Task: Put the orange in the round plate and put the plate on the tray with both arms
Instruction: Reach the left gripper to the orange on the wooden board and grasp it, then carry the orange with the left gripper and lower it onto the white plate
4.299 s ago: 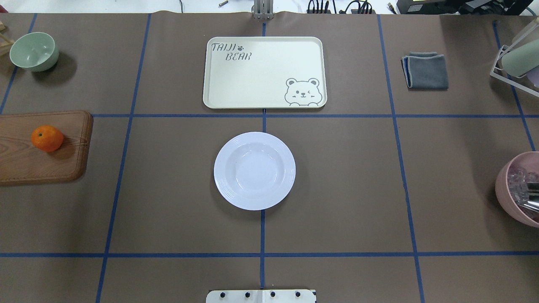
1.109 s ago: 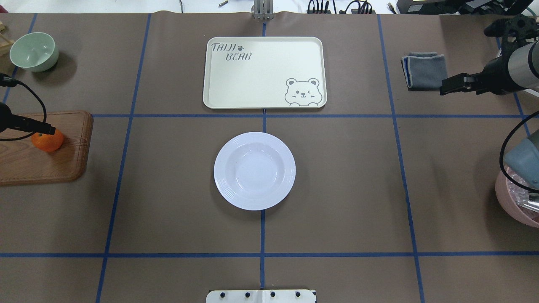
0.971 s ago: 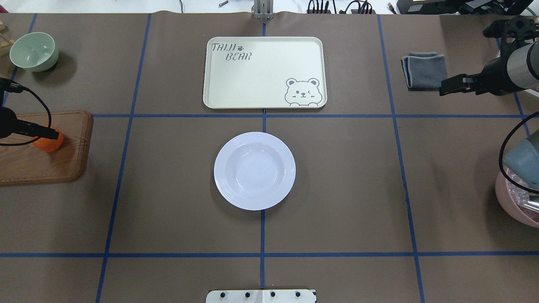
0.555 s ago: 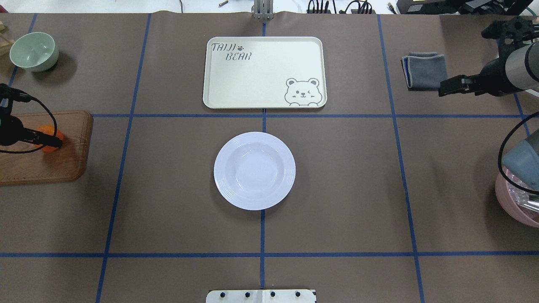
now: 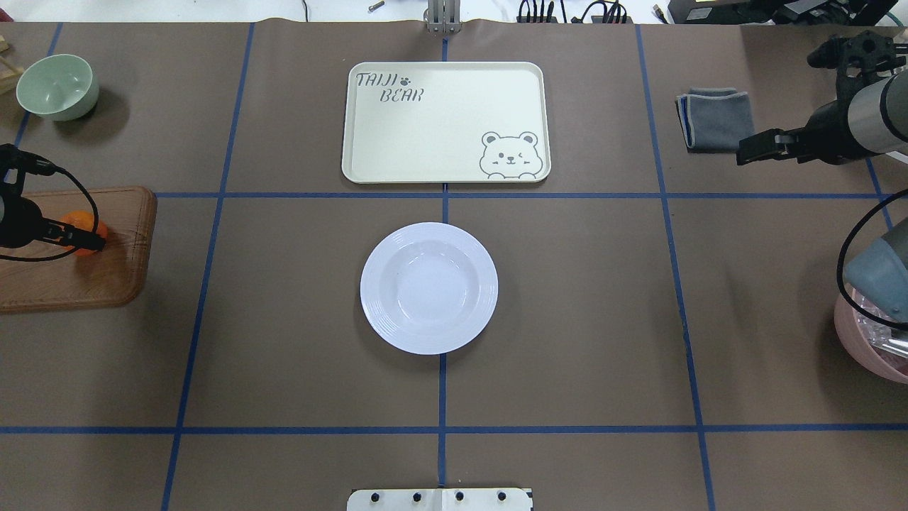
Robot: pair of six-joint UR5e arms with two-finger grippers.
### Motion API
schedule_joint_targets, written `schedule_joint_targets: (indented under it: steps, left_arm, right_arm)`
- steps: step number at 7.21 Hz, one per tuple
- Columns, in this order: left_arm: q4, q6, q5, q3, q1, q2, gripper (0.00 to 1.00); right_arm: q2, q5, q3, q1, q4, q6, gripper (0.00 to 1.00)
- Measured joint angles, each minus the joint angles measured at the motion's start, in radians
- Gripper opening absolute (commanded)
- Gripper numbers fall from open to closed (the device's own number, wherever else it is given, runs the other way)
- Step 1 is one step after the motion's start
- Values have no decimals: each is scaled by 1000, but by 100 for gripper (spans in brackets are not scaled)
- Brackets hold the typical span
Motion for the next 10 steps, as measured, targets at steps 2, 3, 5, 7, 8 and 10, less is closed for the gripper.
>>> schedule_joint_targets:
  steps: [2, 3, 5, 7, 8, 10]
  left_arm:
    - [184, -27, -37, -97, -37, -90, 0]
    - [329, -90, -12, -146, -24, -185, 0]
    - [589, -268, 72, -211, 90, -396, 0]
    - [766, -443, 187, -220, 251, -580, 0]
    - [796, -525, 256, -201, 340, -644, 0]
    - [808, -654, 370, -96, 486, -771, 0]
  right_arm:
    - [2, -3, -3, -13, 5, 0, 100]
    - [3, -3, -6, -20, 7, 1, 100]
    - [4, -4, -8, -25, 8, 2, 100]
    - [5, -10, -9, -26, 9, 2, 100]
    - [5, -12, -10, -26, 9, 2, 100]
    - [5, -12, -11, -28, 9, 2, 100]
